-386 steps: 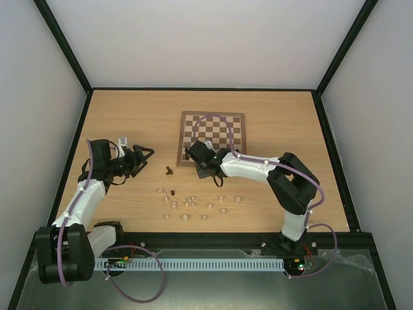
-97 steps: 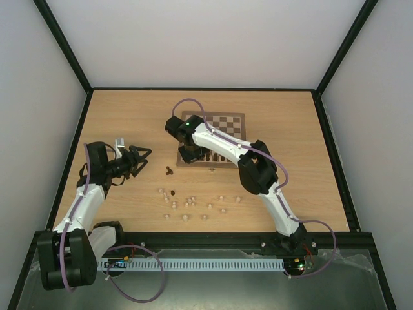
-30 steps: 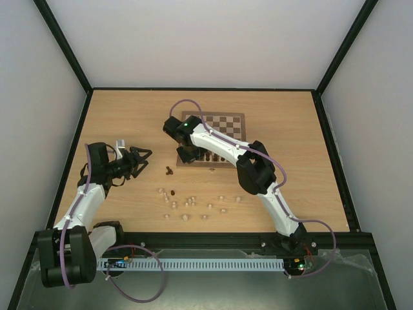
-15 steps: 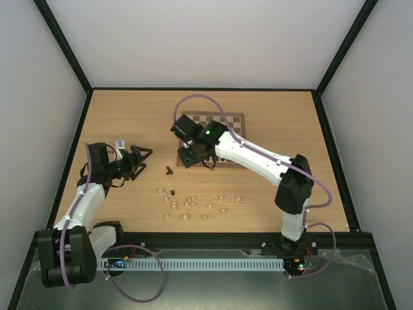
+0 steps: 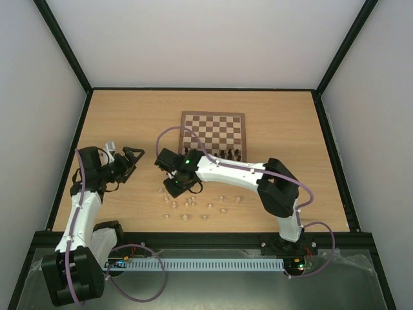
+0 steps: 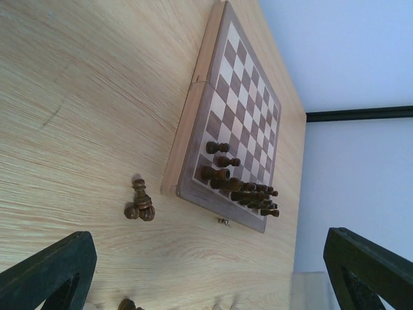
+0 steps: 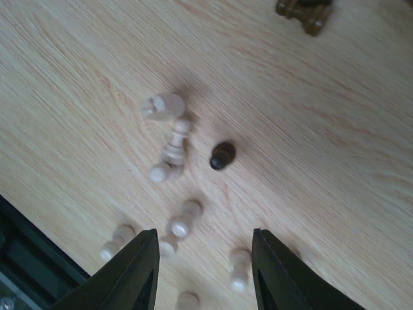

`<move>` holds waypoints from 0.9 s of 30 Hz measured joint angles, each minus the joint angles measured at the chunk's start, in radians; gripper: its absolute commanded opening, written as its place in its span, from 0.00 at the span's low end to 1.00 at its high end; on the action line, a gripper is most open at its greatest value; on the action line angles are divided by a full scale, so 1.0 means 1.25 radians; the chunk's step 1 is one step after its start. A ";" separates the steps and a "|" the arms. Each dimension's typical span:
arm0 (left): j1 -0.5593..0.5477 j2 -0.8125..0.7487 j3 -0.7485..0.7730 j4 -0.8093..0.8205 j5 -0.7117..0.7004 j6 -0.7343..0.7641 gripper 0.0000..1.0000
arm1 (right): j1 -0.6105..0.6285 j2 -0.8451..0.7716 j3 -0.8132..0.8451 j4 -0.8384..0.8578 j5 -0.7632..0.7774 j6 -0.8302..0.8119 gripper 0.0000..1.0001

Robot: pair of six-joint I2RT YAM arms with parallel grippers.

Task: Set up the chess pieces on the board
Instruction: Pick up the chess piece at the center of the board.

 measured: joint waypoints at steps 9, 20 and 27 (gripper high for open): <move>0.009 -0.021 0.010 -0.035 -0.005 0.012 1.00 | 0.026 0.133 0.100 -0.014 0.049 0.013 0.35; 0.012 -0.022 0.011 -0.049 -0.005 0.013 0.99 | 0.027 0.186 0.143 -0.048 0.094 0.016 0.29; 0.014 -0.022 0.011 -0.049 -0.002 0.012 0.99 | 0.027 0.210 0.153 -0.051 0.094 0.015 0.23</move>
